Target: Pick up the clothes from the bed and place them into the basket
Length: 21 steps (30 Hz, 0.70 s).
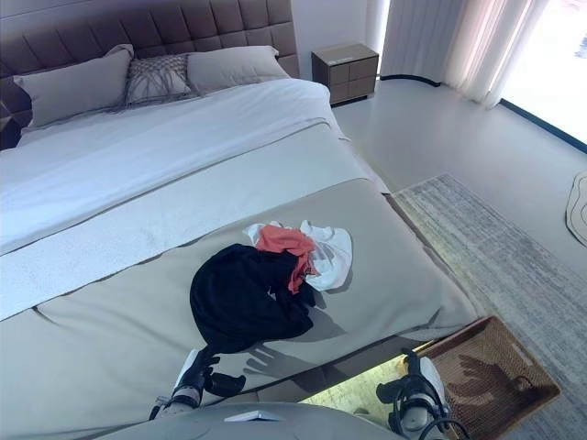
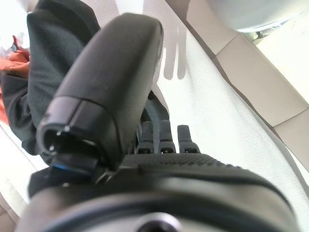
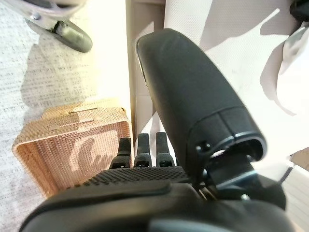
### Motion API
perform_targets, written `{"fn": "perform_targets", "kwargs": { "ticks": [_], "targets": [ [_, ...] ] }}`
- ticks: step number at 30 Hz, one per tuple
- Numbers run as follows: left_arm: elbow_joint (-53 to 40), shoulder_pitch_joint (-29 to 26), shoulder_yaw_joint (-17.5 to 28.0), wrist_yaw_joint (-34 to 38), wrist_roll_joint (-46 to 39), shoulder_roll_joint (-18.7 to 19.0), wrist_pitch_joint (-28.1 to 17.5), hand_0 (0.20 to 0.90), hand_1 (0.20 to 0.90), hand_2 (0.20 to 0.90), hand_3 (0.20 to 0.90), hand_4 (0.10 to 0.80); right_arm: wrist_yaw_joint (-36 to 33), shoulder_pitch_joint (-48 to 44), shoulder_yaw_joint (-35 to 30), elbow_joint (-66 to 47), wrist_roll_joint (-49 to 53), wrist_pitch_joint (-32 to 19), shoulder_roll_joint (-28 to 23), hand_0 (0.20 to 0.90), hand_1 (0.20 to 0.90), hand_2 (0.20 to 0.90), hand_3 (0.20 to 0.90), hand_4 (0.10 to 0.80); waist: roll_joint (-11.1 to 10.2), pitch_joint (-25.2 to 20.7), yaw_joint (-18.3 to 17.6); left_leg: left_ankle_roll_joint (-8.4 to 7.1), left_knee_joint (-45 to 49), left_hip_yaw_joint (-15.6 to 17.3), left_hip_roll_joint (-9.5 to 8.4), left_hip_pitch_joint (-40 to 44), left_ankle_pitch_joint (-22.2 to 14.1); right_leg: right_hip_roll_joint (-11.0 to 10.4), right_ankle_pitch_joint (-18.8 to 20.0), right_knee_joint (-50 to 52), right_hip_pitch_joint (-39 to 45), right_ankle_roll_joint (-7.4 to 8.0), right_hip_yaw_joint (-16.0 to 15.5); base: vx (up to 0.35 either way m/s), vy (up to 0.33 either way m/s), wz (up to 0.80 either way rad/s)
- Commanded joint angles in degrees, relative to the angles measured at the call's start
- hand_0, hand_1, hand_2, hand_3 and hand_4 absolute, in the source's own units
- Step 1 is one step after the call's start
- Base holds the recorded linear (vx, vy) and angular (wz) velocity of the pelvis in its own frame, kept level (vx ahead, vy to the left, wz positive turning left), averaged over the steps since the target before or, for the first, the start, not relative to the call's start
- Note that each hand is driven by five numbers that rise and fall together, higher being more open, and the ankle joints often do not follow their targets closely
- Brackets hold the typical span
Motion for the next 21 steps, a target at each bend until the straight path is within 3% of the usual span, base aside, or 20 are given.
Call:
{"fn": "perform_targets", "kwargs": {
  "ticks": [1,6,14,18,21],
  "targets": [
    [-0.16,-5.26,-0.34,3.37,0.03,0.07,-3.47,0.9,0.9,0.9,0.9,0.8,-2.2,-6.2,0.76,1.05,0.29,-2.08,0.72,0.9,0.9,0.9,0.9,0.8,-1.91,1.26,0.95,-0.37,0.41,0.84,0.83,3.45,-5.89,-2.18,-0.86,1.07,1.14,1.08,1.41,0.0,0.0,0.0],
    [-0.1,-6.17,0.11,6.03,0.22,0.85,-2.44,0.9,0.9,0.9,0.9,0.8,2.88,-7.66,-0.41,2.04,6.54,-1.45,0.43,0.9,0.9,0.9,0.9,0.8,-2.17,1.45,1.79,-0.44,0.41,0.36,0.8,3.79,-5.89,-2.17,-0.95,0.97,1.78,0.89,0.93,0.006,-0.005,0.01],
    [-5.0,-5.88,0.42,5.7,-0.87,4.12,-2.58,0.9,0.9,0.9,0.9,0.8,-2.08,-12.07,3.64,-10.17,5.58,-3.08,-2.38,0.9,0.9,0.9,0.9,0.8,-2.39,1.99,3.84,-0.56,0.41,-0.82,0.74,3.28,-5.29,-2.33,-0.7,1.01,1.8,0.62,0.23,0.005,0.001,0.01],
    [-8.99,-5.82,0.42,6.76,-1.38,6.03,-1.92,0.9,0.9,0.9,0.9,0.8,-8.57,-16.8,8.5,-24.6,-6.27,2.72,-6.11,0.9,0.9,0.9,0.9,0.8,-2.27,3.35,5.08,-0.44,0.41,-1.47,0.46,2.11,-4.56,-2.77,-1.36,3.25,-0.03,0.37,-0.2,-0.045,0.027,0.07],
    [-10.03,-5.58,1.59,7.69,-2.12,6.78,-2.37,0.9,0.9,0.9,0.9,0.8,-9.36,-20.52,11.52,-31.16,-11.45,7.21,-8.29,0.9,0.9,0.9,0.9,0.8,-2.37,4.37,5.7,-0.27,0.61,-2.09,0.28,1.64,-4.1,-2.99,-1.95,4.9,-0.9,0.03,-0.17,-0.044,0.032,0.13]
  ]
}}
